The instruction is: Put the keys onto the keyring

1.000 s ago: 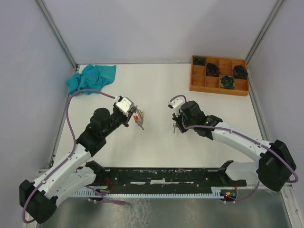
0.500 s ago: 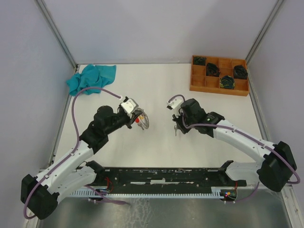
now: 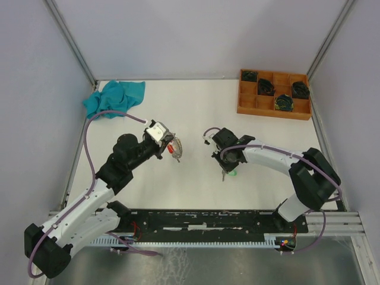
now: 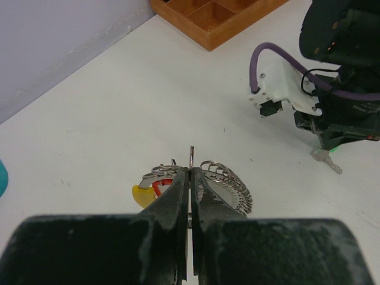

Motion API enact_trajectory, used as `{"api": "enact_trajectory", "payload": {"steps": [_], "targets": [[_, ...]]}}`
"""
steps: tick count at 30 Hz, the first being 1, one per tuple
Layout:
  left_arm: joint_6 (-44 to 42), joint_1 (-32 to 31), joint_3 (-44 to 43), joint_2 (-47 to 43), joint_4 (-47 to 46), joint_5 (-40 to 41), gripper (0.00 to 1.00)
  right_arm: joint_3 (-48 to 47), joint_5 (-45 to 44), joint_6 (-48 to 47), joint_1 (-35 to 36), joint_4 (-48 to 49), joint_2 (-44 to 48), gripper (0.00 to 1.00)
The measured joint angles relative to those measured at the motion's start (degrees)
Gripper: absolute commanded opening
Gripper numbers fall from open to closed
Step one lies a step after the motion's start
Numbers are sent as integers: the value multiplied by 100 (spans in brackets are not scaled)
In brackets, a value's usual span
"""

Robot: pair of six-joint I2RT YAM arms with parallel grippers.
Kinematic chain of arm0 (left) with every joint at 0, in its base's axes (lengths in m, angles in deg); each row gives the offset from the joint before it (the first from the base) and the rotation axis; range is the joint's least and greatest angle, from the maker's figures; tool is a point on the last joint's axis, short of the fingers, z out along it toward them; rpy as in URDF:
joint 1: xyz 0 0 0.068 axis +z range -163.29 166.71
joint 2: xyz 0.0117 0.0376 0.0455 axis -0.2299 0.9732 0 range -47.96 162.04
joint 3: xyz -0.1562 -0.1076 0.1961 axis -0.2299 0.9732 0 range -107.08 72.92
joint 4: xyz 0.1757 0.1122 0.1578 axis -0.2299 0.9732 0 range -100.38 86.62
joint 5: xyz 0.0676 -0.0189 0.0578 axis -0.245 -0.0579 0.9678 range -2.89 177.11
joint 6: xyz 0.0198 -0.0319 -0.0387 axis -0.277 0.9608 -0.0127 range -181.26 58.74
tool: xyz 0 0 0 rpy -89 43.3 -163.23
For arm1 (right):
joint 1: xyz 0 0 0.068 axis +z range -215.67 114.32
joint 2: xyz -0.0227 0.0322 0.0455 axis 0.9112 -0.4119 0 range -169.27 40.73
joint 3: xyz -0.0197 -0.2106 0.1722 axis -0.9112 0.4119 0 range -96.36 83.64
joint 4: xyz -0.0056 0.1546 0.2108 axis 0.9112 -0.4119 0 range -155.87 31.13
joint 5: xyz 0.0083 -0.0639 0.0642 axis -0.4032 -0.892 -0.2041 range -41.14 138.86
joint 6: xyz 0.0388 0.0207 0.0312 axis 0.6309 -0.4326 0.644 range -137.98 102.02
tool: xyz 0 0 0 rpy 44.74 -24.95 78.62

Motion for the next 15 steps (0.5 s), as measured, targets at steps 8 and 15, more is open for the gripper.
{"api": "enact_trajectory", "payload": {"steps": [8, 15], "targets": [[-4, 0, 0, -79, 0, 35, 3, -560, -87, 22, 2, -74, -776, 2], [-4, 0, 0, -81, 0, 92, 3, -728, -87, 138, 2, -31, -1045, 12]]}}
